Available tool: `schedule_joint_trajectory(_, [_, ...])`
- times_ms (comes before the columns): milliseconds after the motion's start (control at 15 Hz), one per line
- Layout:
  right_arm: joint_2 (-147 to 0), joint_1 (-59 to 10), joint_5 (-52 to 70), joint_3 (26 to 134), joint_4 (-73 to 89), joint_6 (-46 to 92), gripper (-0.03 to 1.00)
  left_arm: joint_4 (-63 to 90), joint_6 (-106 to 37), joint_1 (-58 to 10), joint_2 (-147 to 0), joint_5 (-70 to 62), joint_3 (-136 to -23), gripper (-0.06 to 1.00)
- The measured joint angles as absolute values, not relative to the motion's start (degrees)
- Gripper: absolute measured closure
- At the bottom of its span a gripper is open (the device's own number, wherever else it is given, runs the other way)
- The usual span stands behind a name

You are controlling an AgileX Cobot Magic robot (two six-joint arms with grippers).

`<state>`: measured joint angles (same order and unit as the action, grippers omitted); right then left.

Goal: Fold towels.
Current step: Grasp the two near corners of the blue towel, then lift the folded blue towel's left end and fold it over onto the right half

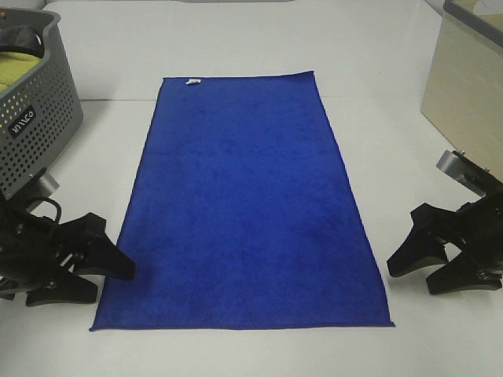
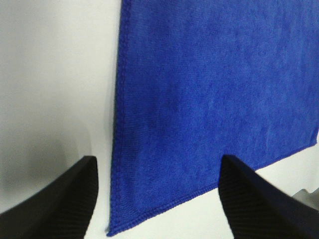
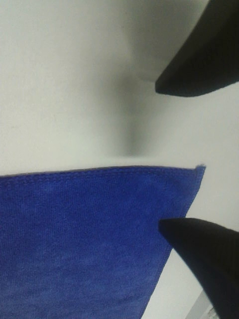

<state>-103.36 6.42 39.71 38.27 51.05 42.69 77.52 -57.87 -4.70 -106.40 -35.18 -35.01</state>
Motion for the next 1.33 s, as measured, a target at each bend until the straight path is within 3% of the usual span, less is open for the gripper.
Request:
schedule_joint_trajectory(400, [-107.95, -2.92, 38.67, 39.48, 57.12, 42.97, 0.31, 80.56, -57.87, -8.48, -107.54, -32.83, -36.15, 0.30])
schedule_joint_trajectory(533, [-109.55, -4.53, 39.08, 40.34, 59.42, 42.97, 0.38, 80.62, -58.04, -9.34, -107.66, -31.97, -36.15, 0.37])
schedule_joint_trajectory(667, [-110.12, -4.81, 38.39, 40.34, 59.42, 42.00, 0.53, 80.62, -58.10, -10.03, -108.06, -31.34, -36.15, 0.54])
schedule_joint_trajectory(800, [-110.58, -4.81, 37.13, 40.28, 58.50, 39.82, 0.79, 80.62, -58.84, -10.03, -108.12, -31.17, -36.15, 0.83])
schedule_joint_trajectory(867, [-110.70, -4.81, 36.84, 40.28, 58.10, 39.36, 0.93, 80.62, -59.64, -10.03, -108.12, -31.17, -36.15, 0.91])
schedule_joint_trajectory(1333, [-103.13, -4.81, 37.24, 35.87, 51.22, 33.17, 0.95, 71.73, -52.83, -10.03, -97.80, -31.97, -31.97, 0.94])
